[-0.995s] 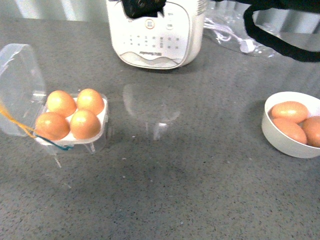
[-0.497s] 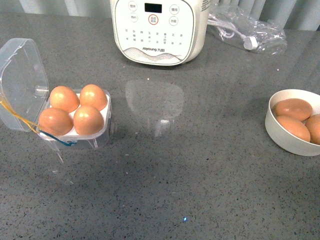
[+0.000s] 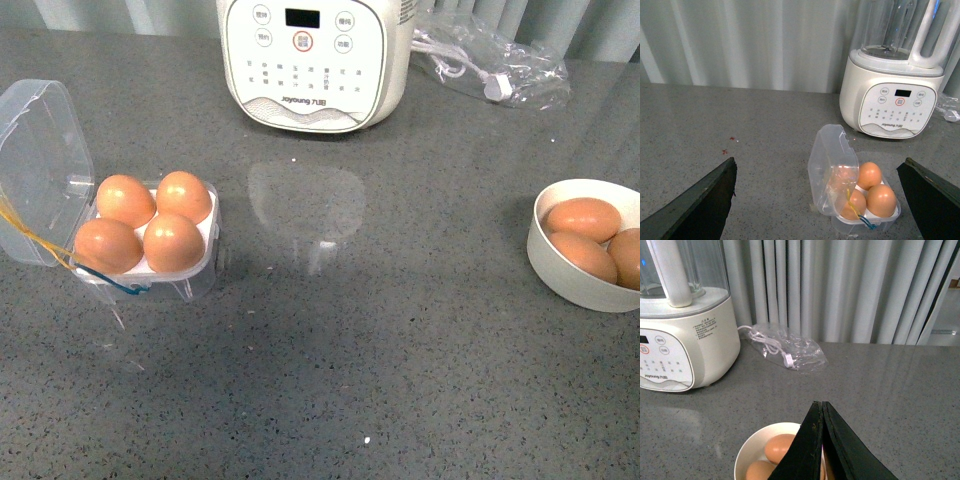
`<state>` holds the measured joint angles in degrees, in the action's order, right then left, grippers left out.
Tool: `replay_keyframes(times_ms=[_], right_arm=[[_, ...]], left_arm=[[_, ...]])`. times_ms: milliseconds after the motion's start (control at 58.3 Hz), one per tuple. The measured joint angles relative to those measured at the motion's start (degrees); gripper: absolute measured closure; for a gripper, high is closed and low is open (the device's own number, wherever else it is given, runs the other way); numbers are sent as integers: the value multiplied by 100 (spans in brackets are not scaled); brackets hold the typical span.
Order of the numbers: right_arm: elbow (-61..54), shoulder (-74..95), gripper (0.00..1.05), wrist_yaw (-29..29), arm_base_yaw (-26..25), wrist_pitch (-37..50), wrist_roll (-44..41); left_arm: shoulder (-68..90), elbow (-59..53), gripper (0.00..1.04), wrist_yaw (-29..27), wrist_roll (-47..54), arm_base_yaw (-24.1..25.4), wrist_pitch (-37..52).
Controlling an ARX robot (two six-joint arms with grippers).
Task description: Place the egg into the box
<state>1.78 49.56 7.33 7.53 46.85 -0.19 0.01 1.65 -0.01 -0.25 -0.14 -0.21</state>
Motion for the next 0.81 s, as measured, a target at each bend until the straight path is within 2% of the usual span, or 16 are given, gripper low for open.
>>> replay_keyframes(times_ms=[171,240,309,806], right_arm=[[-101,-710,102,-227,-199,-619,0],[-125,-1047,102,-684,-540,-911,0],[-133,-1338,102,-691,-699,-1163,0],[-153,-2848,102,-726,-739,-2575,2]], left_arm=[[0,0,7,-2,0,0,0],[0,0,7,0,0,0,0],[0,0,7,0,0,0,0],[0,0,7,-2,2,0,0]])
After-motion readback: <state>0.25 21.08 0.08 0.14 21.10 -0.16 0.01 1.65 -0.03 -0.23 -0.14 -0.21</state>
